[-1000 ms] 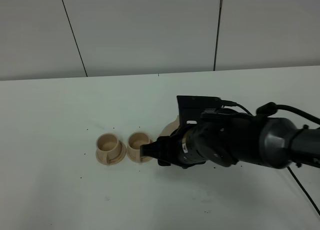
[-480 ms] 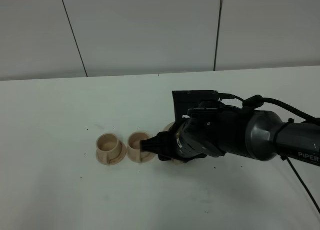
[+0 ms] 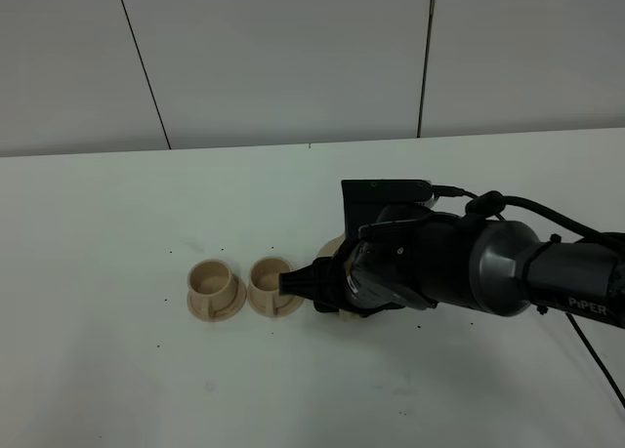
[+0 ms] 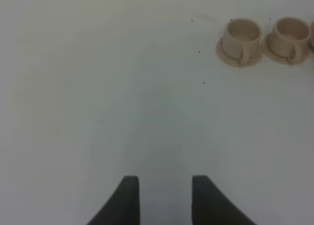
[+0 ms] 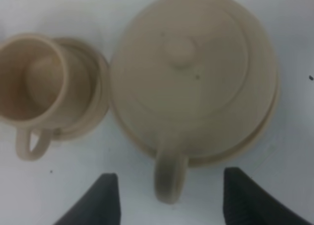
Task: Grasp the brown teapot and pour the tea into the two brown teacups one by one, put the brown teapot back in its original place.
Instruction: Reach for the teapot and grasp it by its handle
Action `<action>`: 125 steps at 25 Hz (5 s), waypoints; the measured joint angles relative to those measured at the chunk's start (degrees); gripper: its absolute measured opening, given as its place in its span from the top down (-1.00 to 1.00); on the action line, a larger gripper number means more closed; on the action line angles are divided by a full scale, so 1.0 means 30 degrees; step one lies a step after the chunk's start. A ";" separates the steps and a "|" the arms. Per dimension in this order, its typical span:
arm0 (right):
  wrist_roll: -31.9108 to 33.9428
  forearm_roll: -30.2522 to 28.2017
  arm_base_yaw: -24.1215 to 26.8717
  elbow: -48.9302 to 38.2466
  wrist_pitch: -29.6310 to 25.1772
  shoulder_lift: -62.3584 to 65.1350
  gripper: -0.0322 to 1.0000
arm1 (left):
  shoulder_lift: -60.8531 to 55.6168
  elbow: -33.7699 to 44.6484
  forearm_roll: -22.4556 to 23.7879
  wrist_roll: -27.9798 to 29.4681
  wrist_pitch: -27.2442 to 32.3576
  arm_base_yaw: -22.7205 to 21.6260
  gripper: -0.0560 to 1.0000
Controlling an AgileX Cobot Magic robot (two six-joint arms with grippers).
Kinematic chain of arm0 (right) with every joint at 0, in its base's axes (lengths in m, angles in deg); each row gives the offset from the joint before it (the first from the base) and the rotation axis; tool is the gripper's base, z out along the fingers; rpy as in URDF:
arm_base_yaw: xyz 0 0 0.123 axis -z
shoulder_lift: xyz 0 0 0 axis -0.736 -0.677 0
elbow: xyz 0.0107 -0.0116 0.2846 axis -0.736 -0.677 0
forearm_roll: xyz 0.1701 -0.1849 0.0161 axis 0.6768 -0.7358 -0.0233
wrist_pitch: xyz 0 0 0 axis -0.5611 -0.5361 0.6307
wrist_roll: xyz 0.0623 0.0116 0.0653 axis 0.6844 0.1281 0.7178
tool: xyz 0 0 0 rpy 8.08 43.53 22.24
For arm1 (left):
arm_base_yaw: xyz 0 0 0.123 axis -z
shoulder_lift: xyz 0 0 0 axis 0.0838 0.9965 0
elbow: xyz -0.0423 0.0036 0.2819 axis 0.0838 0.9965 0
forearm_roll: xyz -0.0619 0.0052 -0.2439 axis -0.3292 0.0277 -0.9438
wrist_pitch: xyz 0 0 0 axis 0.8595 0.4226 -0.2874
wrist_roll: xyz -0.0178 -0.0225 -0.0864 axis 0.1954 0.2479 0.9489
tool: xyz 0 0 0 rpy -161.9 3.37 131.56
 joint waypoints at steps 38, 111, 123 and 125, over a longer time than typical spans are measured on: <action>0.1969 -0.2552 0.0275 0.0005 0.1072 -0.1110 0.10 | 0.0000 0.0000 0.0000 0.0000 0.0000 0.0000 0.28; 0.0627 -0.0315 0.0355 0.0005 0.1271 -0.1855 0.46 | 0.0000 0.0000 0.0000 0.0000 0.0000 0.0000 0.28; 0.0326 -0.0127 0.0355 0.0005 0.1439 -0.1904 0.46 | 0.0000 0.0000 0.0000 0.0000 0.0000 0.0000 0.28; 0.0233 -0.0109 0.0355 0.0005 0.1459 -0.1904 0.43 | 0.0000 0.0000 0.0000 0.0000 0.0000 0.0000 0.28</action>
